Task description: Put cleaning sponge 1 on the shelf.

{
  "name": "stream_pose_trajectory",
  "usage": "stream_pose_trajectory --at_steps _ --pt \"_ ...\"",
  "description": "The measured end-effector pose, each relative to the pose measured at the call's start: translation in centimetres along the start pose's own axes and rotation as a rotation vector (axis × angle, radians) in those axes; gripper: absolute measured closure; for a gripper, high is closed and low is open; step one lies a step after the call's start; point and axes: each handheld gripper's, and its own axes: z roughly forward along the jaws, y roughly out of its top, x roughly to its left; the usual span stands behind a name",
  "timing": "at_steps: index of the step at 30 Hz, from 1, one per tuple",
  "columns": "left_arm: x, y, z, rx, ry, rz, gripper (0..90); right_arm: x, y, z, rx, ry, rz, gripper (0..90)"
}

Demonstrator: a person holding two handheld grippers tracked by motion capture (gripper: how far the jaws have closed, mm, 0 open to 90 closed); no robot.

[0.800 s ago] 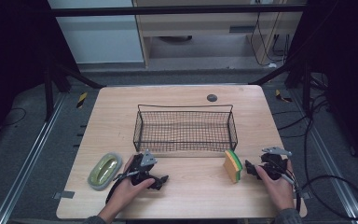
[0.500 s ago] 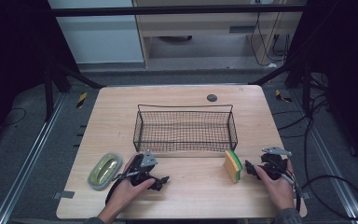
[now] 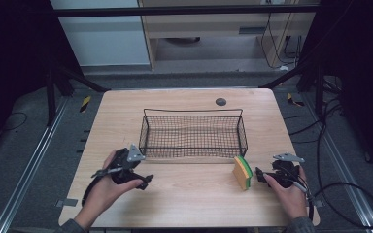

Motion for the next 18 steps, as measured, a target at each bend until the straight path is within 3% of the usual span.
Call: stream_pose_trajectory --at_steps 4,5,7,10,12,18 --pt "2.1 -0.6 -1.4 0.047 0.034 -0.059 8.9 0.0 -0.1 0.0 -0.001 0.003 0.001 1.6" --pt "2.1 -0.6 -1.4 0.047 0.034 -0.059 10.1 0.0 -0.1 0.0 -0.001 0.003 0.001 1.6" --pt "3.3 -1.3 -2.0 0.094 0.043 -0.089 11.4 0.0 -0.1 0.0 -0.003 0.007 0.000 1.6" --pt "4.2 -2.1 -2.4 0.121 0.022 -0.149 15.2 0.0 -0.1 0.0 -0.002 0.006 0.002 1.6" --pt "4.5 -2.4 -2.7 0.150 0.039 -0.140 18.9 0.0 -0.1 0.0 0.000 0.003 0.000 1.6" --pt "5.6 -3.0 -2.9 0.201 0.034 -0.153 29.3 -0.1 0.0 0.0 0.000 0.005 -0.004 1.6"
